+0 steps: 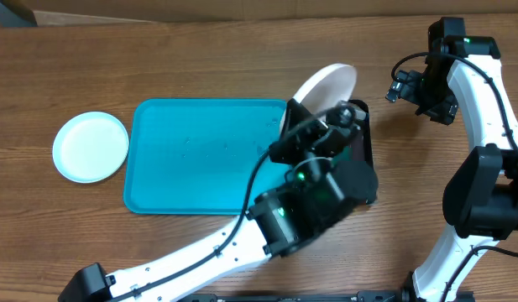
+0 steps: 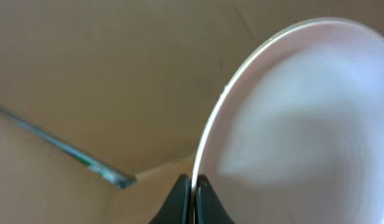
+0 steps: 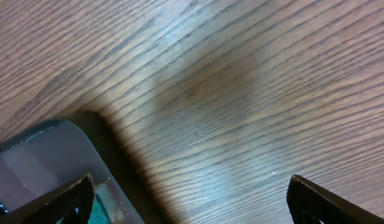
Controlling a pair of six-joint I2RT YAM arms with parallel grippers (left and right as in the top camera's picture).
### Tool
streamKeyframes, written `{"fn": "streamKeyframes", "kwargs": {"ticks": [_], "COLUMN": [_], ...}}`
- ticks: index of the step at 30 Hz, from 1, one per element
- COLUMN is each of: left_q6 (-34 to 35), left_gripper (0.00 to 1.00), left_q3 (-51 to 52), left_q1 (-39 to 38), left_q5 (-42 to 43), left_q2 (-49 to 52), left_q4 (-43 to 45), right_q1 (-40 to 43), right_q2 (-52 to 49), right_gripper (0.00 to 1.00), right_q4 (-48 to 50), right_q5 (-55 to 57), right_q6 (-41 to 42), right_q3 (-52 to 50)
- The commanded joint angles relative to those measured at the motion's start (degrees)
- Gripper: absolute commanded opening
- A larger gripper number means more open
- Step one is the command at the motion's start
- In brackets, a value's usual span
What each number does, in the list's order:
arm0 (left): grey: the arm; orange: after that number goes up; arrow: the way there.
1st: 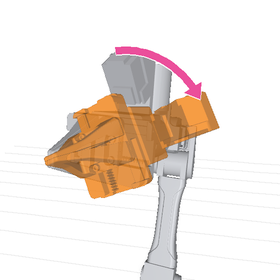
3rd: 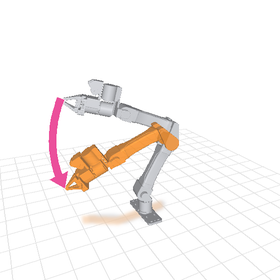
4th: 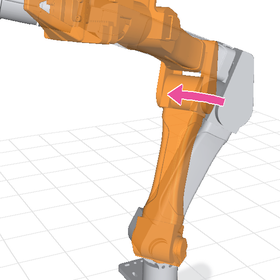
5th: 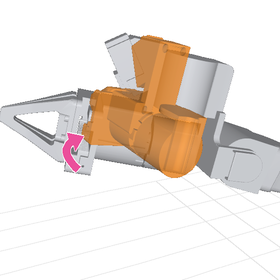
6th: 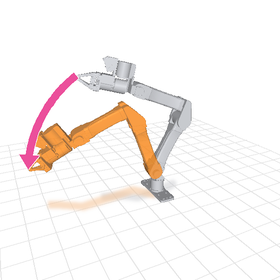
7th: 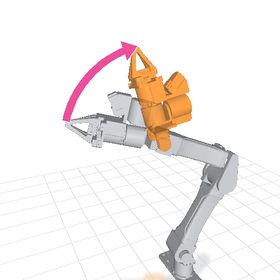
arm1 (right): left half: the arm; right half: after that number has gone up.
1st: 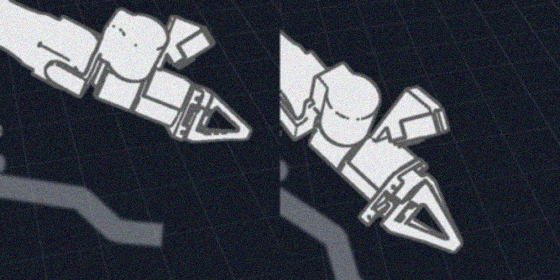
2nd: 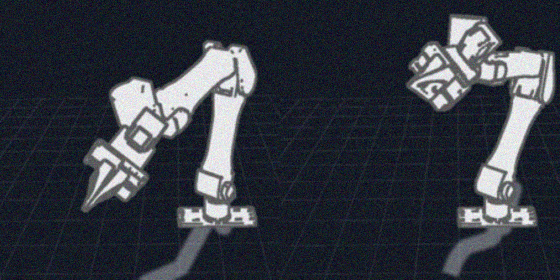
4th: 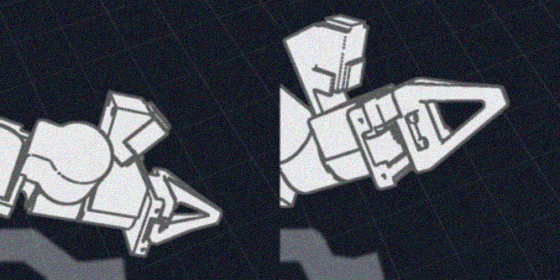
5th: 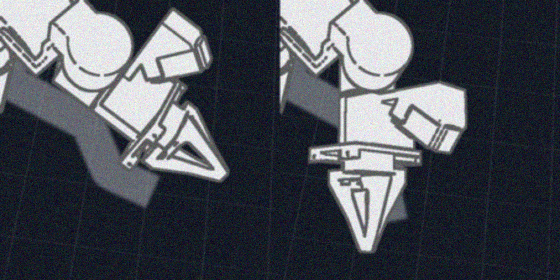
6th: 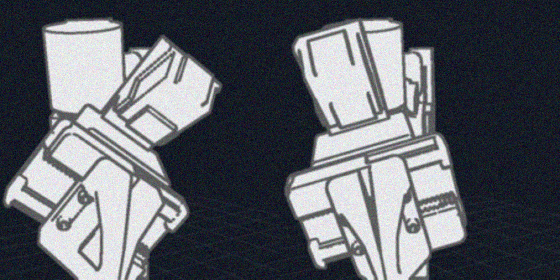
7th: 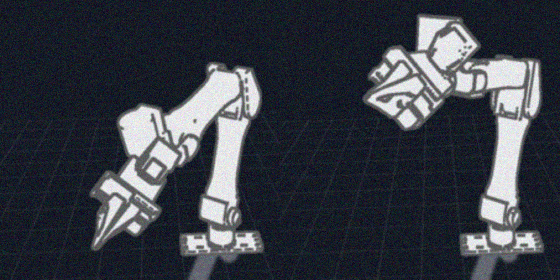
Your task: Clean dirty plates on tray and stack at the side
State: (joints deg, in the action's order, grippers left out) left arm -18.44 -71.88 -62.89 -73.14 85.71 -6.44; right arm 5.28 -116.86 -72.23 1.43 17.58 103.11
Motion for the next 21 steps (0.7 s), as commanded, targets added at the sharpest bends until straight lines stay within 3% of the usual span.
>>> {"fn": "streamKeyframes", "kwargs": {"ticks": [1,5,9,15,21], "left_q6": [21.6,31.3,36.4,42.2,43.1], "left_gripper": [0.04,0.04,0.04,0.04,0.04], "left_q3": [-0.4,-0.4,-1.0,-1.0,-1.0], "left_q1": [6.3,15.5,27.8,54.4,82.9], "left_q5": [16.9,30.0,50.9,76.5,90.8], "left_q2": [-1.0,-1.2,-2.8,-5.2,-4.3], "left_q4": [-8.4,-14.5,-20.7,-29.5,-36.5], "right_q1": [0.2,0.2,0.2,0.2,0.2], "right_q2": [0.5,0.5,0.5,0.5,0.5], "right_gripper": [1.00,1.00,1.00,1.00,1.00], "right_q4": [0.2,0.2,0.2,0.2,0.2], "right_q5": [0.0,0.0,0.0,0.0,0.0], "right_q6": [0.2,0.2,0.2,0.2,0.2], "right_q3": [0.7,0.7,0.7,0.7,0.7]}}
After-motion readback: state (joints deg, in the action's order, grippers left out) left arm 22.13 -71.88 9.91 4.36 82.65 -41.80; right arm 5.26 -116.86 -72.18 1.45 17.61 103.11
